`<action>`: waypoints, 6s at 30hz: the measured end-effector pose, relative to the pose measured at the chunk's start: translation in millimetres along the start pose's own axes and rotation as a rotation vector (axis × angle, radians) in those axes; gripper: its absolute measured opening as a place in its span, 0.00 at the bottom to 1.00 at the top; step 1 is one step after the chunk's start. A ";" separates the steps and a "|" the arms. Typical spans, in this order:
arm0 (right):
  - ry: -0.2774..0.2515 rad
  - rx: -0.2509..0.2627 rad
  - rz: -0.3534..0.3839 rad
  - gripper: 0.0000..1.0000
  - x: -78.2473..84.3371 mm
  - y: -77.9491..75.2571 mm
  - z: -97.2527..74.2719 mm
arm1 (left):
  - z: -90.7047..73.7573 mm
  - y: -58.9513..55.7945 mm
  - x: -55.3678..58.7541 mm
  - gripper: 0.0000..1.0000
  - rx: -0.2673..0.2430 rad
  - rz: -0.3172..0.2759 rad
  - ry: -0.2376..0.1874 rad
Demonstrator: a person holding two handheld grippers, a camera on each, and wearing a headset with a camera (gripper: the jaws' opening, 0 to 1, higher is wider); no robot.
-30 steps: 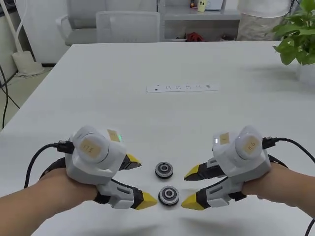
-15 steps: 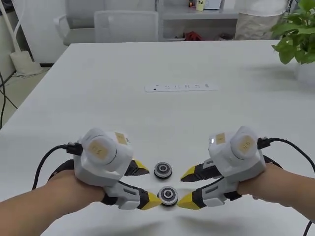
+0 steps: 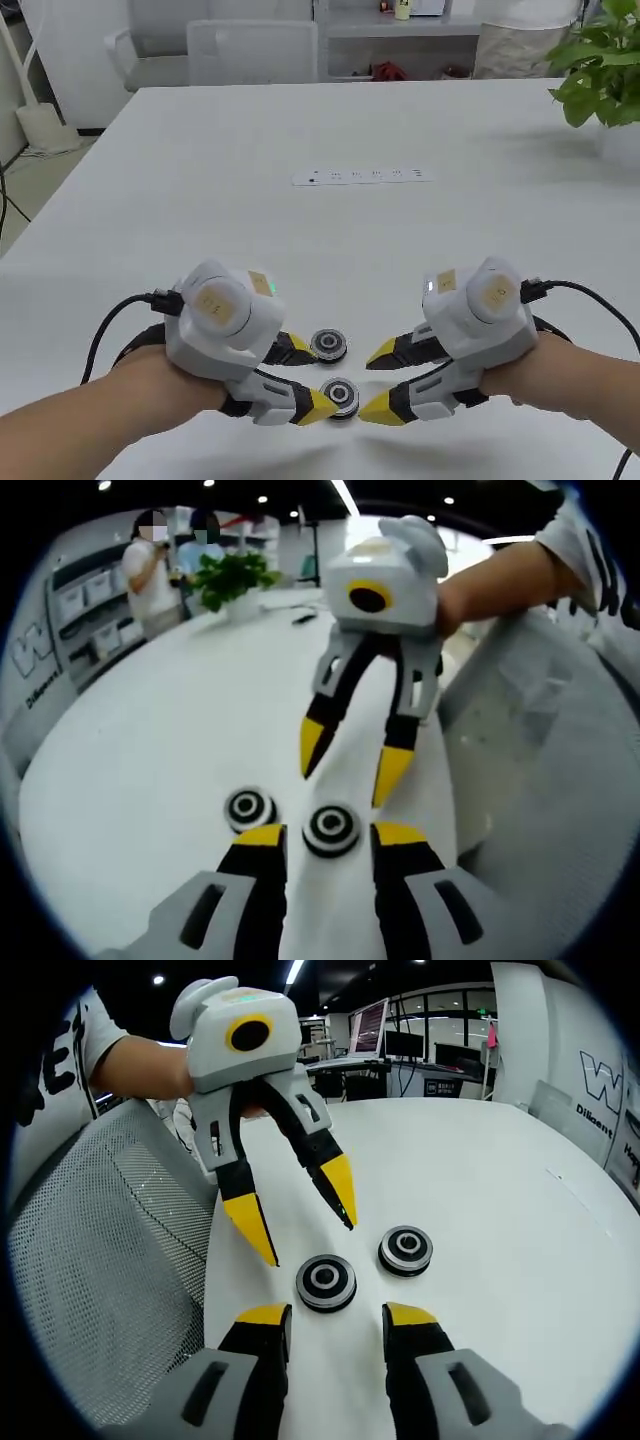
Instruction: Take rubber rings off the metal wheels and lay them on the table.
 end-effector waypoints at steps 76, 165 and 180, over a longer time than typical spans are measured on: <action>-0.087 -0.002 0.068 0.28 4.5 2.8 22.9 | 18.0 -8.7 9.1 0.14 -0.030 0.007 -0.022; -0.179 -0.017 0.314 0.00 3.3 -3.6 6.3 | 17.6 -11.5 10.1 0.13 -0.083 0.040 -0.007; -0.202 -0.035 0.293 0.00 -0.5 -0.8 6.8 | 18.5 -11.4 9.9 0.13 -0.084 0.038 -0.006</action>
Point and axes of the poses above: the centre of the closed fingertips' face, and the gripper's own axes: z roughly forward along the fingers, y roughly to its left, x roughly out of its underside, the point moved 7 cm from there along -z, roughly backward along the fingers, and after that the axes turned 9 degrees about -x, right-handed, at the moved point
